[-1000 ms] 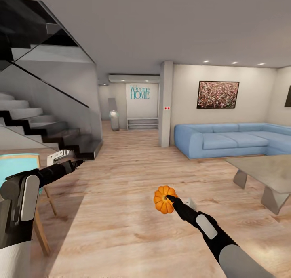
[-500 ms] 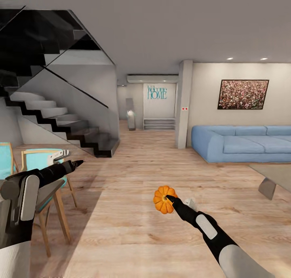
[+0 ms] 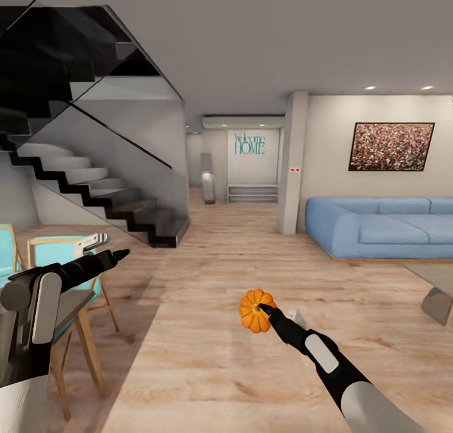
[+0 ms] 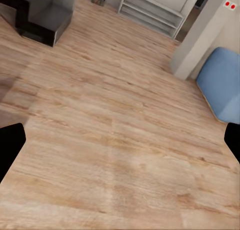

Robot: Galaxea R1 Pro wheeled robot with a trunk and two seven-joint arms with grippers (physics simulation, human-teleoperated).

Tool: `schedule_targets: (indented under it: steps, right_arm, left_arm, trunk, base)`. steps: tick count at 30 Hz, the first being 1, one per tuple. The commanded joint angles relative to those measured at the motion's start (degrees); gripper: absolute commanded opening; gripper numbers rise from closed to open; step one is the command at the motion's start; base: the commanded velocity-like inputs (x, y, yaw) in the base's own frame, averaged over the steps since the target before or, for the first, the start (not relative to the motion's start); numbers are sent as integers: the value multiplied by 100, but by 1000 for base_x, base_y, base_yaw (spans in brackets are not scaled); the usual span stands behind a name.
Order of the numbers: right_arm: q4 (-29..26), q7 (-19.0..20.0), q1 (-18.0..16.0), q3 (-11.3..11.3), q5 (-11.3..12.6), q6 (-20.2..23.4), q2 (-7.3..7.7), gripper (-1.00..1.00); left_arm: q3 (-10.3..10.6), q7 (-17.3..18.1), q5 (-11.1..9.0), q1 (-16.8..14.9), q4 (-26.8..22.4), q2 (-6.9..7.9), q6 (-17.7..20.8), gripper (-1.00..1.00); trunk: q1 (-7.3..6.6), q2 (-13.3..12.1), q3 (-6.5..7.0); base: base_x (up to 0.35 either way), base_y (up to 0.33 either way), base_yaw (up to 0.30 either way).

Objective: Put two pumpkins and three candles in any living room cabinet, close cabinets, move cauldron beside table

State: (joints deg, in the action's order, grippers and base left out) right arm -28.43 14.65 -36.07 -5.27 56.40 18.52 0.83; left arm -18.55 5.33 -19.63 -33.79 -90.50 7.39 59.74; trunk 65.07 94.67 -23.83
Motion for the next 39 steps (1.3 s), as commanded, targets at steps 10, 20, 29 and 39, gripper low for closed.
schedule_targets:
  steps: [10,20,29,39]
  right_arm:
    - [-11,5,-5,-21,57,8,2,-100]
    - [-235,-4,3,-42,64,10,1,-100]
    - [-259,-1,3,-45,68,15,1,-100]
    - [-260,2,4,-45,69,14,5,-100]
  left_arm:
    - [-8,56,45,-5,-3,-1,26,100]
    - [-8,56,46,-5,-3,-1,26,100]
    - [-8,56,47,-5,-2,-1,26,100]
    - [-8,56,47,-5,1,-1,26,100]
  trunk:
    - [3,3,-7]
    - [3,3,-28]
    - [3,3,-83]
    - [3,3,-147]
  base:
    - [335,0,-87]
    - [335,5,-3]
    - [335,67,0]
    - [335,57,0]
